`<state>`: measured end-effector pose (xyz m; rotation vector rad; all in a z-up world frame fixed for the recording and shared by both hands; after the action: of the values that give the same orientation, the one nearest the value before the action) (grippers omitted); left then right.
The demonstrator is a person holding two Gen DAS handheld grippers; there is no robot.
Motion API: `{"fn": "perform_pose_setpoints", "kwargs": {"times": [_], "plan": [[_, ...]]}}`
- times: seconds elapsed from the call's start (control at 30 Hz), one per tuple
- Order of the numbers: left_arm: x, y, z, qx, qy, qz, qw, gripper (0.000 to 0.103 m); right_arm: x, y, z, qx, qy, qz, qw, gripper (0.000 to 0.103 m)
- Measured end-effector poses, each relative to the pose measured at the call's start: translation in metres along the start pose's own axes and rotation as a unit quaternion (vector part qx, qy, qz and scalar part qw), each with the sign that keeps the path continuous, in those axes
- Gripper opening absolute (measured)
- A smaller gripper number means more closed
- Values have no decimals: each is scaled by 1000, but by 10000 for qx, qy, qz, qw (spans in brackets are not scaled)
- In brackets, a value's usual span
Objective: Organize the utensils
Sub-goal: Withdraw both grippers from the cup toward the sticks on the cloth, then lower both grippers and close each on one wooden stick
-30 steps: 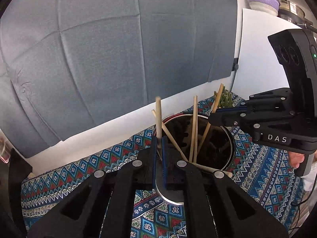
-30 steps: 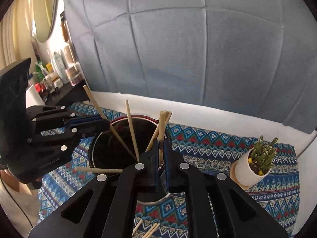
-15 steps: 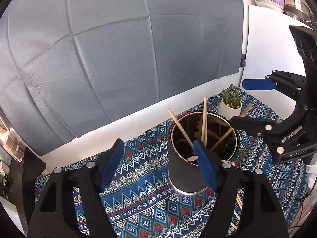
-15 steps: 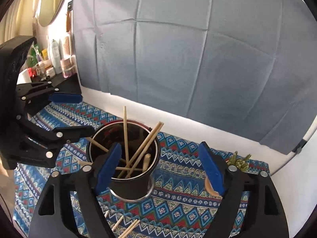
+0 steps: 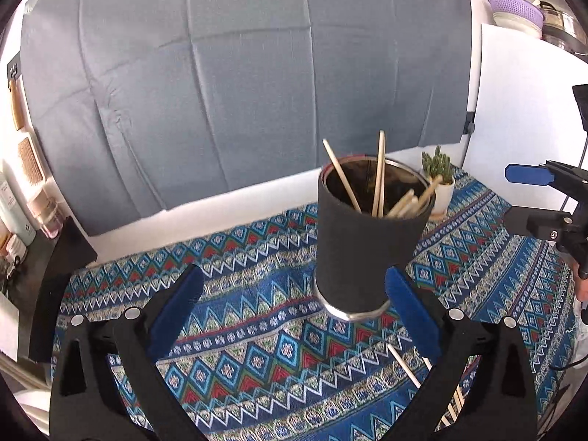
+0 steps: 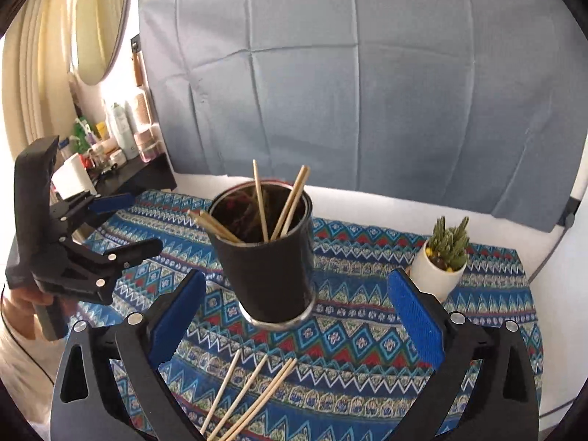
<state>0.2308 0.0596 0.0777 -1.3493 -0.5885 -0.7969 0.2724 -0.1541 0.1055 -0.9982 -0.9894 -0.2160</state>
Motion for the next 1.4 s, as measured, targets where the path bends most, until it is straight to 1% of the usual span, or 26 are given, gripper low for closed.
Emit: {"fn": "perform_pose_setpoints", "kwargs": {"times": [0.1, 0.13, 0.23, 0.33, 0.4, 0.47, 0.57, 0.67, 0.77, 0.93, 1.03, 1.2, 1.33, 1.4], "plan": [[-18, 3, -8, -269, -135, 324, 9990, 97, -23, 9, -5, -88, 151, 522, 9985, 95], [-24, 6, -11, -287, -181, 405, 9986, 97, -31, 10, -7, -173, 195, 657, 9975, 95], [-41, 18, -20, -156, -145, 819, 9964, 97, -53, 14, -13, -396, 253, 867, 9951, 95], [-59, 28, -28, -227, -258, 1191, 9923, 97, -74, 21, -22, -556, 463, 1102, 9913, 95], [-68, 35, -33, -288, -327, 1458, 9884, 97, -91, 29, -27, -631, 606, 1368, 9867, 95], [-77, 41, -37, -281, -382, 1641, 9853, 97, -108, 40, -30, -489, 796, 1651, 9818, 95], [-88, 47, -48, -204, -258, 1869, 9818, 97, -130, 57, -30, -211, 1078, 2087, 9718, 95], [-97, 53, -61, -242, -115, 2168, 9758, 97, -144, 68, -29, -198, 1170, 2368, 9643, 95], [-103, 55, -68, -304, -80, 2293, 9728, 97, -149, 73, -24, -87, 1120, 2442, 9632, 95], [-102, 60, -73, -114, 19, 2279, 9736, 97, -153, 77, -15, -31, 1008, 2508, 9628, 95], [-100, 63, -74, -136, -21, 2352, 9718, 97, -155, 85, -10, -55, 947, 2554, 9622, 95], [-100, 73, -83, -211, -37, 2463, 9690, 97, -155, 93, 3, -284, 651, 2570, 9638, 95], [-108, 77, -88, -260, 24, 2617, 9648, 97, -156, 90, 14, -449, 419, 2403, 9688, 95], [-108, 76, -89, -225, 28, 2506, 9678, 97, -158, 90, 19, -451, 472, 2272, 9717, 95]]}}
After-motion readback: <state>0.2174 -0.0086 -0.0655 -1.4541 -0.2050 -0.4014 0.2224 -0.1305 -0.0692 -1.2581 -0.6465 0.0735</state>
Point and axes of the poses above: each gripper's, at about its wrist camera, not at the fingertips, and y roughly the way its jaws point, z to its left, x to its top, the point moved 4 cm from there along y, roughly the way its jaws point, and after that the axes turned 9 degrees about x, right-handed, at the moved point
